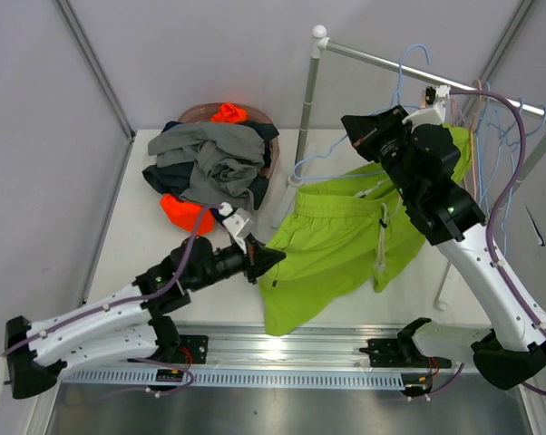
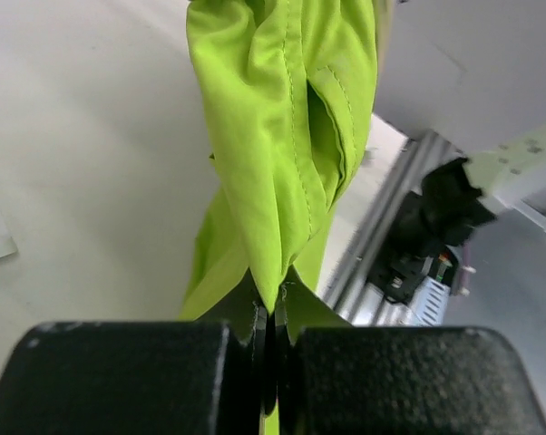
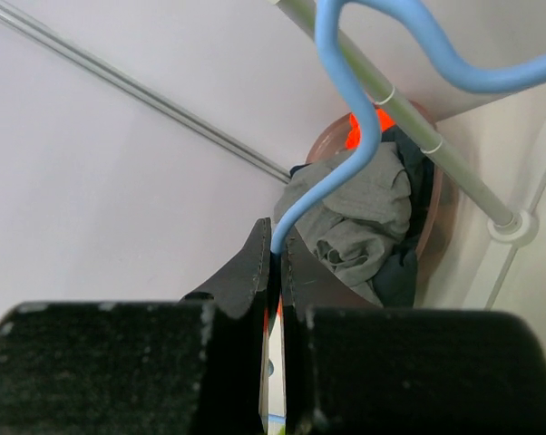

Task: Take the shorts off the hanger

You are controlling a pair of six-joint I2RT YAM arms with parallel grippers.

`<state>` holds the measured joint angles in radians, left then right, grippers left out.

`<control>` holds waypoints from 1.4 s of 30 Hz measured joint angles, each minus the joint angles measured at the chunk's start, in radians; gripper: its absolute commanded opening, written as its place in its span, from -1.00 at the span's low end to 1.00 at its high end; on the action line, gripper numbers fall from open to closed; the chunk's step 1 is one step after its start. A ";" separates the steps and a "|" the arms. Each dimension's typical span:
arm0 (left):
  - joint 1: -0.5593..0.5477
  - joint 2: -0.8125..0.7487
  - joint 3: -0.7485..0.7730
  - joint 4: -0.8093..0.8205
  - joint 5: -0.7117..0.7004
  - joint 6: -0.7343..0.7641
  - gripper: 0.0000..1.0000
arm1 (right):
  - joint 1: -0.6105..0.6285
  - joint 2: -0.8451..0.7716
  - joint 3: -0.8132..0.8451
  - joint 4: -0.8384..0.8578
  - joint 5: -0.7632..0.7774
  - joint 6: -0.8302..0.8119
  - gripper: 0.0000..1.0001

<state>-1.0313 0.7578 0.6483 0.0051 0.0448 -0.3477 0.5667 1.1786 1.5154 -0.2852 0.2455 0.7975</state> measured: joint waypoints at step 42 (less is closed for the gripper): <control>0.145 0.159 0.120 -0.146 -0.664 -0.108 -1.00 | 0.036 -0.121 -0.069 -0.009 -0.338 0.174 -1.00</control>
<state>-0.8867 0.9169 0.7685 -0.1410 -0.6189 -0.4561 0.6025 1.0573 1.4467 -0.2939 -0.0929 0.9710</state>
